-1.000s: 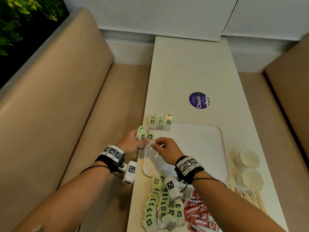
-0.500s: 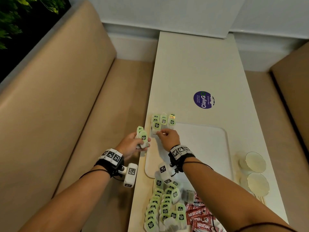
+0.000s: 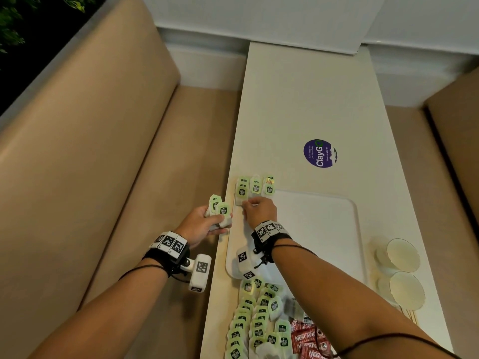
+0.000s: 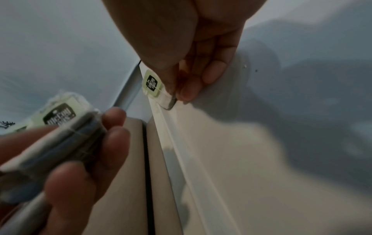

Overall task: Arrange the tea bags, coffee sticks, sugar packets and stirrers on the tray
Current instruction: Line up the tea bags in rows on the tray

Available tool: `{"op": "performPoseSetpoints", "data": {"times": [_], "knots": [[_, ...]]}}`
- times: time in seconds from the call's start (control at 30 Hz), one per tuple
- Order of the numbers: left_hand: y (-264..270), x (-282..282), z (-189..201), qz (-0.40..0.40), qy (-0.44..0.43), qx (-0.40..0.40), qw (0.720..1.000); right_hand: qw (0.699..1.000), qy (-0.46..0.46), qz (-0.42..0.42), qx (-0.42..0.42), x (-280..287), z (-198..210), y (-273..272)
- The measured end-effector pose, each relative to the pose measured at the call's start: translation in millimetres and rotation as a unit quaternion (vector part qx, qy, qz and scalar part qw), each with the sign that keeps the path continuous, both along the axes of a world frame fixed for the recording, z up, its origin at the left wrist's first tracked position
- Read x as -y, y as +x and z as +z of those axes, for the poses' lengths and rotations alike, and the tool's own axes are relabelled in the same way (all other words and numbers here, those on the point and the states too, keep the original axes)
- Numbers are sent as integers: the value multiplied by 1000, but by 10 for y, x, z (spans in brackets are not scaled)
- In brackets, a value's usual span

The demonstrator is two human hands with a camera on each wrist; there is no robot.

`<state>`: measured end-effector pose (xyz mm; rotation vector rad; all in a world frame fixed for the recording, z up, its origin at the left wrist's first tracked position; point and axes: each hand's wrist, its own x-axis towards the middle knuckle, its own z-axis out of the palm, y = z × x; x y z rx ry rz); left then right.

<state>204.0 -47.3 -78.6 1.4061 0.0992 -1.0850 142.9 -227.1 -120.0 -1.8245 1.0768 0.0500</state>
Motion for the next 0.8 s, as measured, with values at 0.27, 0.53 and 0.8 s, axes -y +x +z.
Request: {"op": "performPoseSetpoints", "data": {"times": [0.27,0.53,0.8], "knots": [[-55,-20,-41,-3,12,27,1000,1000,-13,-13,-2,-43,106,-36],[-45,-39,-65,-7,34,79,996,992,74,89,41,-207,226,-345],[-102,-32,23,16,42,108,993,969,171,144,105,-363,498,-538]]}}
